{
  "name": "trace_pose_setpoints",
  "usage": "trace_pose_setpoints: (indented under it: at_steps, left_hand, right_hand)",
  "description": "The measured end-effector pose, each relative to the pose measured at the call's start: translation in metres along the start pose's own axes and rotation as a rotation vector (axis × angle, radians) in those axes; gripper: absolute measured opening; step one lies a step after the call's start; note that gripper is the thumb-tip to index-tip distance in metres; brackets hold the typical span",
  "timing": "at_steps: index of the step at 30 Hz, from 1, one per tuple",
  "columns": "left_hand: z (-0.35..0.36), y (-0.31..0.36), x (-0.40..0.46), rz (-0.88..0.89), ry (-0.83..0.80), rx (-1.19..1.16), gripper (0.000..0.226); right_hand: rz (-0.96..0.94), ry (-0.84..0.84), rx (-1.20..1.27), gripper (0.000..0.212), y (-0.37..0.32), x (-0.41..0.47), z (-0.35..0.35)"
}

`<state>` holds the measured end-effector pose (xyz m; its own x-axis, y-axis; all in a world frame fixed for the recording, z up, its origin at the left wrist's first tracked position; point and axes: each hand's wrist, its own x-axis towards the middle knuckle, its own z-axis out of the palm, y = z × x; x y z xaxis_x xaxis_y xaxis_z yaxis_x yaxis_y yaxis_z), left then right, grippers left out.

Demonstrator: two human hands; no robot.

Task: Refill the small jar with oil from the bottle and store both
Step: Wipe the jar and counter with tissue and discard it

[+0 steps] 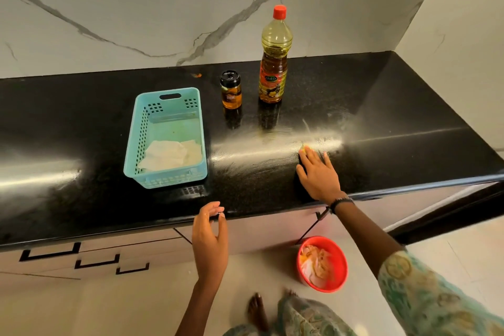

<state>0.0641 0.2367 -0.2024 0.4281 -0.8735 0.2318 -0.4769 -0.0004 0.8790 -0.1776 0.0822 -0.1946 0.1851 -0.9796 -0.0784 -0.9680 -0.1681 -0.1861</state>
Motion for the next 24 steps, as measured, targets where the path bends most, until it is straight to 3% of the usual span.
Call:
trace_pose_setpoints:
  at_steps: [4,8,14,19,24]
  left_hand:
    - [0.002,0.002,-0.004,-0.003,0.000,0.005,0.025]
    - [0.011,0.006,-0.007,0.012,-0.003,-0.004,0.025]
    - [0.028,0.015,-0.018,0.019,-0.036,0.003,0.026]
    - [0.040,0.025,-0.027,-0.018,-0.057,-0.025,0.024]
    - [0.055,0.045,-0.034,-0.107,-0.041,-0.096,0.024]
  right_hand:
    - [-0.030,-0.077,0.004,0.054,-0.010,0.018,-0.004]
    - [-0.174,0.004,-0.001,0.068,-0.012,-0.027,0.010]
    - [-0.213,0.172,0.031,0.051,0.012,-0.111,0.026]
    - [-0.269,0.402,0.070,0.036,0.006,-0.097,0.030]
    - [-0.446,0.358,0.099,0.030,-0.014,-0.081,0.021]
